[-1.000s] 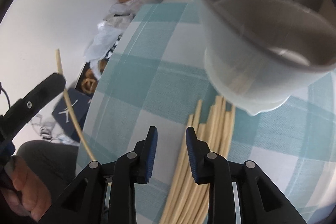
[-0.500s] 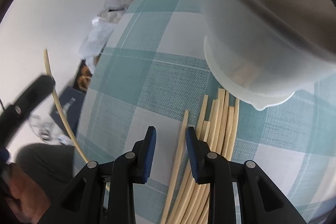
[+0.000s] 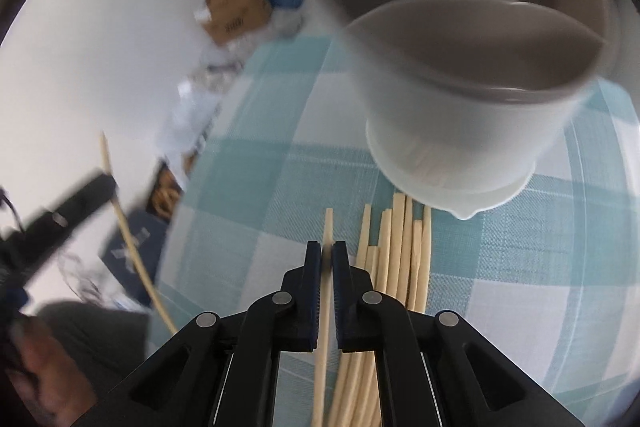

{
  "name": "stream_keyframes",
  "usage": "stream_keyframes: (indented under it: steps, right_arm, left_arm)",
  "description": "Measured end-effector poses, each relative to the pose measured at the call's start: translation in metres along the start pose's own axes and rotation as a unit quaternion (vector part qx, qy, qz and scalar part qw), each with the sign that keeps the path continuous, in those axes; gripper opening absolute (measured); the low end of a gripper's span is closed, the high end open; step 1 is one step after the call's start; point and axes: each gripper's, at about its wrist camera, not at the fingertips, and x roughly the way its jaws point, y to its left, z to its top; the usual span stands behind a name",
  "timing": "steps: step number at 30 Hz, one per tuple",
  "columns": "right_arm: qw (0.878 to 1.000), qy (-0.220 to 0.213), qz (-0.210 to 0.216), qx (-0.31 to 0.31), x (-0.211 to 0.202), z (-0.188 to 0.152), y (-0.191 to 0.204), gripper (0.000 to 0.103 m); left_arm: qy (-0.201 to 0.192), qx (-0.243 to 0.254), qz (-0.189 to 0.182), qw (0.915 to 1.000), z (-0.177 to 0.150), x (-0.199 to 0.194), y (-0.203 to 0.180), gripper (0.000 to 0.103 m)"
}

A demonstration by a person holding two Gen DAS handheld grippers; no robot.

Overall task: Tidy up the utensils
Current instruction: 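Carry both chopsticks over the utensil holder and open both tools to drop them in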

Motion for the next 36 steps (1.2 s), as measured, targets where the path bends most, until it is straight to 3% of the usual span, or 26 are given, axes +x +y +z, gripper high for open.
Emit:
stream_keyframes:
  steps: [10, 12, 21, 30, 36]
  right_arm:
    - [0.989, -0.138, 0.057, -0.001, -0.083, -0.026, -0.019, 0.005]
    - [0.984, -0.167, 0.068, -0.008, -0.101, -0.035, -0.022, 0.005]
    - [0.966, -0.238, 0.092, -0.028, -0.147, -0.042, -0.027, 0.005]
    - [0.944, -0.313, 0.094, -0.051, -0.215, -0.001, -0.024, 0.005]
    - [0.922, -0.368, 0.082, -0.083, -0.259, 0.054, -0.010, 0.005]
  left_arm:
    - [-0.024, 0.032, -0.005, 0.9992, -0.006, -0.015, -0.017, 0.002]
    - [-0.037, 0.058, 0.001, 0.9976, -0.007, -0.021, -0.027, 0.002]
    - [-0.051, 0.120, -0.007, 0.9914, -0.007, -0.033, -0.059, 0.002]
    - [-0.070, 0.130, -0.032, 0.9886, 0.033, -0.061, -0.099, 0.002]
    - [-0.101, 0.129, -0.045, 0.9855, 0.076, -0.078, -0.126, 0.002]
